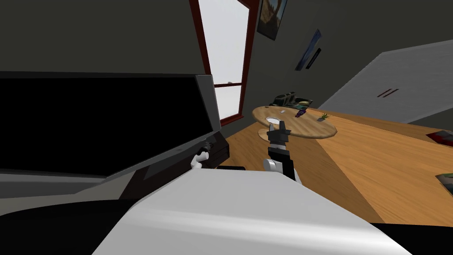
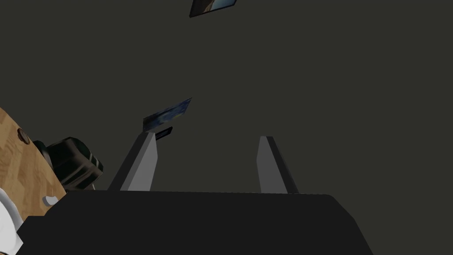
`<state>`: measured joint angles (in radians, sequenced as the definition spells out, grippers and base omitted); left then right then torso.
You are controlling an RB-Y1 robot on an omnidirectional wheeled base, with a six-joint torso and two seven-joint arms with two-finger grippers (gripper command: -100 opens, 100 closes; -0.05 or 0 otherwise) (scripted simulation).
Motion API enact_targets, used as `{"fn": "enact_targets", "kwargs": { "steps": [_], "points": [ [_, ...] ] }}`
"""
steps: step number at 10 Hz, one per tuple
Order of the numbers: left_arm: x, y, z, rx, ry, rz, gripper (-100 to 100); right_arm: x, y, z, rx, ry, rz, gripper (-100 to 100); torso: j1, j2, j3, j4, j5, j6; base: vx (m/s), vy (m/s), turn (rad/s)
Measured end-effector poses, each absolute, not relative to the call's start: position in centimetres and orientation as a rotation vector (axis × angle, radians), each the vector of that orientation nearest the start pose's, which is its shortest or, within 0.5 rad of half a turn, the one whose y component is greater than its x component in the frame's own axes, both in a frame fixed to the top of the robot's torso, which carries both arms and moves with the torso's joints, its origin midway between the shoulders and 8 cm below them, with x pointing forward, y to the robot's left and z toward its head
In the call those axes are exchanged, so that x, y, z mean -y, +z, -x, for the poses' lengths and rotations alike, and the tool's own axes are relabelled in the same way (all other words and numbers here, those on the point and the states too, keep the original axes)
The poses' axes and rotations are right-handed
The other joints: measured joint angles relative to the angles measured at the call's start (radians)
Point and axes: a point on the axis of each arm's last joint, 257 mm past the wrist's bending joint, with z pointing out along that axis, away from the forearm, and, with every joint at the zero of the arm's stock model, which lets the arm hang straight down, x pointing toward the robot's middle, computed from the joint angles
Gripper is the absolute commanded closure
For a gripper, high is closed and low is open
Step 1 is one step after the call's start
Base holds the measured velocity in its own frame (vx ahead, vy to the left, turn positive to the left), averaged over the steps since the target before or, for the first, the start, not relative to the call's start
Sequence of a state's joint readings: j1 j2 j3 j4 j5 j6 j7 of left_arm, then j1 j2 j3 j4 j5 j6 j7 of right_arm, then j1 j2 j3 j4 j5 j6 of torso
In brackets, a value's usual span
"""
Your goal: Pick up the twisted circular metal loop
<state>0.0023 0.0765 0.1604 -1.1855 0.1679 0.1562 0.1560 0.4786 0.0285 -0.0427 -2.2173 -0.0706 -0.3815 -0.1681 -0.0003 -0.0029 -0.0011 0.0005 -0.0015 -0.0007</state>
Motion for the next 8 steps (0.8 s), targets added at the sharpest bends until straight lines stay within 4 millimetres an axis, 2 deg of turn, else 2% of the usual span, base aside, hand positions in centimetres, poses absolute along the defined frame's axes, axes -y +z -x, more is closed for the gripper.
{"fn": "enact_targets", "kwargs": {
  "steps": [7, 8],
  "points": [
    [-31.1, -44.2, -44.6, -1.283, -0.971, 1.880, 100, 30.8, -2.1, -37.0, -0.585, 1.425, -0.920, 0, -0.001, -0.001, 0.000, 0.000, 0.000, 0.001, 0.033, -0.011, 0.067],
    [-31.0, -44.2, -44.5, -1.285, -0.971, 1.881, 0, 30.8, -2.1, -37.1, -0.585, 1.425, -0.920, 0, -0.001, 0.000, 0.000, 0.000, 0.000, 0.001, 0.000, 0.000, 0.000]
  ]
}}
